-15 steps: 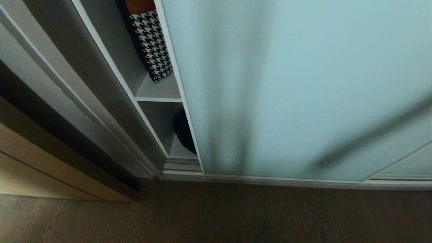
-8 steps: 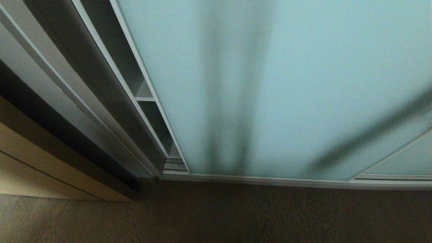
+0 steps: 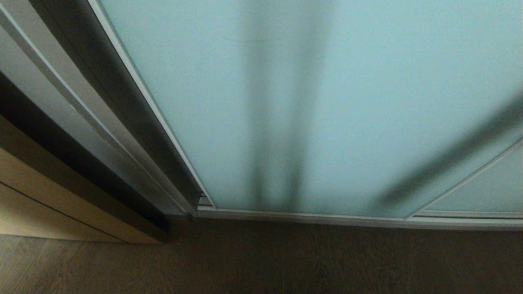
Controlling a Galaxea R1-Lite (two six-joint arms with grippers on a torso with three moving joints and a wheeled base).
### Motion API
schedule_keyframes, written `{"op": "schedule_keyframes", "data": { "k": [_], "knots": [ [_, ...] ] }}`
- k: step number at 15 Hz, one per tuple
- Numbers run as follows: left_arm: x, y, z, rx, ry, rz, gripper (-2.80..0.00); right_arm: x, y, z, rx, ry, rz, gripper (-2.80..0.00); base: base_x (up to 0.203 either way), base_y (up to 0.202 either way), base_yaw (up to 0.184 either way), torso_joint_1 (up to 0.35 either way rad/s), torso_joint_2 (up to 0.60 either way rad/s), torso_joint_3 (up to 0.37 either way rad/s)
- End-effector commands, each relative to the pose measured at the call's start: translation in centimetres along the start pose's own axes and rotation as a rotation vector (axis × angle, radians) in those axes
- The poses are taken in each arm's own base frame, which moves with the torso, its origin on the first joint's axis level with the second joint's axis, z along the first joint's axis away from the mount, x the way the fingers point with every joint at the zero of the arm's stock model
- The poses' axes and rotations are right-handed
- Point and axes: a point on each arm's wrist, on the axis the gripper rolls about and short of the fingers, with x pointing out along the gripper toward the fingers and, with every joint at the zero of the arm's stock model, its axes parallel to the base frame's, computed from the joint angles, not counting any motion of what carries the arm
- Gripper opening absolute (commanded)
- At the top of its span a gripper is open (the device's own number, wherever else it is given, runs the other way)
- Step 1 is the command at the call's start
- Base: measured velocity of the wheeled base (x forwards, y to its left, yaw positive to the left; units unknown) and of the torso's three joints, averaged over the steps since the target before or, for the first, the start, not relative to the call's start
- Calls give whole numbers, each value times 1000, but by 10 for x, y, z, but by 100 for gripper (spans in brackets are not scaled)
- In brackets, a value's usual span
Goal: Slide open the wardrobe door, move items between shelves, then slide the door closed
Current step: Close the door
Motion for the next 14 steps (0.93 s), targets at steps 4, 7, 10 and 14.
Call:
{"op": "schedule_keyframes", "data": {
  "k": [4,7,10,14],
  "knots": [
    [0,0,0,0,0,0,-280,-49,62,31,-159,-150,42,-280,0,0,0,0,0,0],
    [0,0,0,0,0,0,-280,-83,120,39,-345,-237,88,-280,0,0,0,0,0,0],
    [0,0,0,0,0,0,-280,-107,181,18,-683,-278,124,-280,0,0,0,0,0,0],
    [0,0,0,0,0,0,-280,-148,246,-52,-1095,-344,211,-280,0,0,0,0,0,0]
  ]
}}
